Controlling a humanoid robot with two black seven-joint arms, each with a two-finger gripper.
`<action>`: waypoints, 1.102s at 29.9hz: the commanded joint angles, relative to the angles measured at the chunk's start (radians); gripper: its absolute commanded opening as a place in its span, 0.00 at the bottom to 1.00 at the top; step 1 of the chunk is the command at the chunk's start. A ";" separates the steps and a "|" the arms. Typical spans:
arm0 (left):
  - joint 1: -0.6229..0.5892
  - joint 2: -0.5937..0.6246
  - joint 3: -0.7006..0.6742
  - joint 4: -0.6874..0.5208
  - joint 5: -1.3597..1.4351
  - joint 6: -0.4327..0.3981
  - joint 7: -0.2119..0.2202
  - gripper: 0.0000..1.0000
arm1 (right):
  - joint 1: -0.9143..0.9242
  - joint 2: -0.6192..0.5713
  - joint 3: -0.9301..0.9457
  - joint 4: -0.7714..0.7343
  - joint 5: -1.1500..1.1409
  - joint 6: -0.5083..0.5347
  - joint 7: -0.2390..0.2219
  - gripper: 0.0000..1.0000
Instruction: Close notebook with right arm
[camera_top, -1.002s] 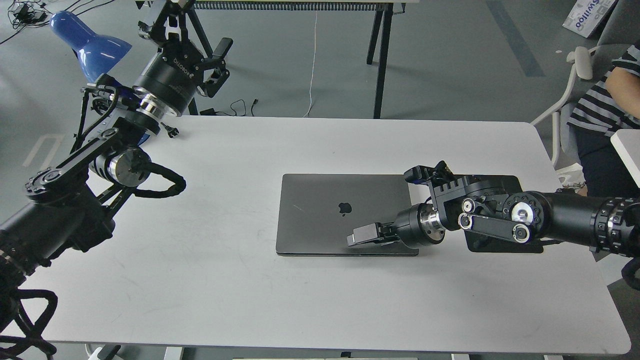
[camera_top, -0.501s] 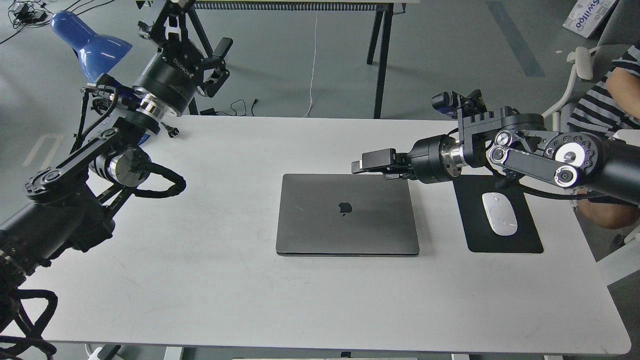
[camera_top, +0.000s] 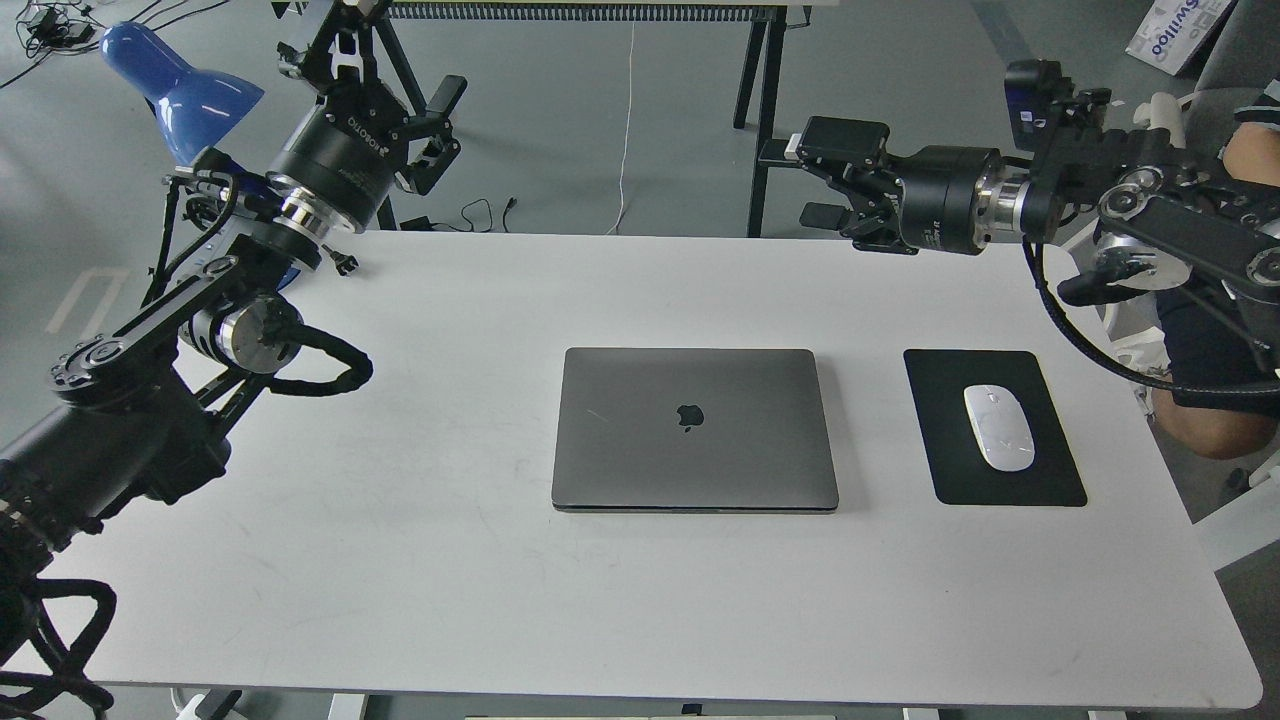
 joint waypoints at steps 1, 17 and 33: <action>0.000 0.000 0.000 0.000 0.000 0.000 0.000 1.00 | -0.008 -0.050 0.035 0.003 0.100 -0.003 0.000 1.00; 0.000 0.000 0.002 0.000 0.000 0.000 0.000 1.00 | -0.267 -0.166 0.407 0.013 0.419 -0.060 0.012 1.00; -0.002 -0.002 0.000 0.000 -0.005 0.001 0.000 1.00 | -0.525 -0.138 0.689 -0.032 0.450 -0.063 0.034 1.00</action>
